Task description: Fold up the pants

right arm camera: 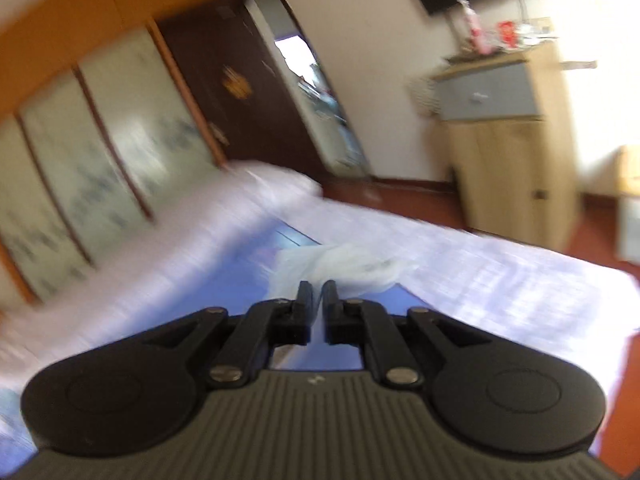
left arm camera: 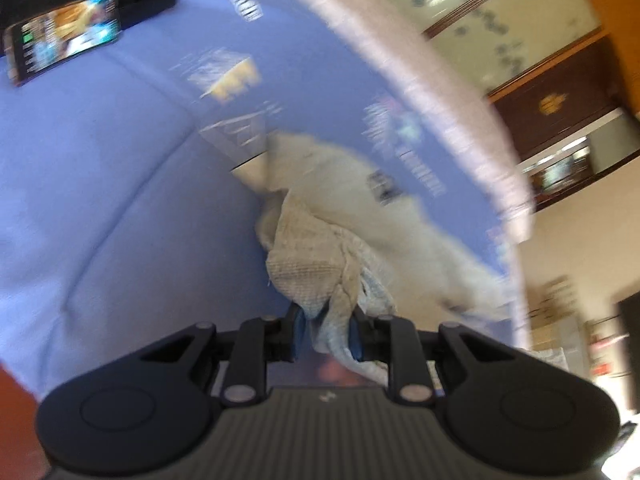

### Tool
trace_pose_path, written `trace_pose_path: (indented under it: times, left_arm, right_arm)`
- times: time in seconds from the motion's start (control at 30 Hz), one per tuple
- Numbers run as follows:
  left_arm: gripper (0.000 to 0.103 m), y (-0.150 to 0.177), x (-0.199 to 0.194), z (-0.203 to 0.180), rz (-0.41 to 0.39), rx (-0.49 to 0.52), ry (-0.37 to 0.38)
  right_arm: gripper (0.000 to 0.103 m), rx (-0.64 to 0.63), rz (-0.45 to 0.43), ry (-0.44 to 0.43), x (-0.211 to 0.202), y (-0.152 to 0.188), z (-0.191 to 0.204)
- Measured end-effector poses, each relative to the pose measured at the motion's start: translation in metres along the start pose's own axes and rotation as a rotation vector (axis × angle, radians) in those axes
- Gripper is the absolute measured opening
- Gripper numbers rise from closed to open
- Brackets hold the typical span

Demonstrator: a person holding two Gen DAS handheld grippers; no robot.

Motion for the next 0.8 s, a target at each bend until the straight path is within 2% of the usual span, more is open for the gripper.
trace_pose_path:
  times: [0.03, 0.07, 0.1, 0.17, 0.23, 0.33, 0.5, 0.8]
  left_arm:
    - [0.020, 0.005, 0.006, 0.010, 0.020, -0.010, -0.043]
    - [0.020, 0.013, 0.013, 0.021, 0.048, -0.023, -0.080]
    - [0.020, 0.021, 0.019, 0.030, 0.077, -0.038, -0.096]
    - [0.020, 0.033, 0.026, 0.040, 0.110, -0.062, -0.108]
    - [0.020, 0.038, 0.029, 0.047, 0.123, -0.072, -0.116]
    - [0.020, 0.034, 0.030, 0.047, 0.121, -0.086, -0.113]
    - [0.020, 0.024, 0.027, 0.038, 0.098, -0.072, -0.118]
    - [0.021, 0.016, 0.019, 0.030, 0.073, -0.074, -0.147]
  right_arm:
    - [0.024, -0.006, 0.021, 0.038, 0.004, 0.013, -0.014]
    - [0.039, -0.004, 0.031, 0.084, 0.006, 0.025, -0.031]
    - [0.043, 0.007, 0.037, 0.144, 0.006, 0.036, -0.051]
    - [0.043, 0.063, 0.071, 0.212, 0.003, 0.053, -0.084]
    - [0.043, 0.132, 0.116, 0.238, 0.002, 0.071, -0.110]
    - [0.043, 0.193, 0.134, 0.265, -0.002, 0.086, -0.136]
    - [0.043, 0.277, 0.158, 0.224, 0.016, 0.096, -0.141]
    - [0.040, 0.209, 0.248, 0.146, 0.088, 0.106, -0.103]
Point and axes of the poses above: each gripper's, at about its wrist camera, not at the fingertips, and x roughly the way its jaws point, z to its left, y to its underside, the point moved 9 cm from there along x, roughly the way its jaws point
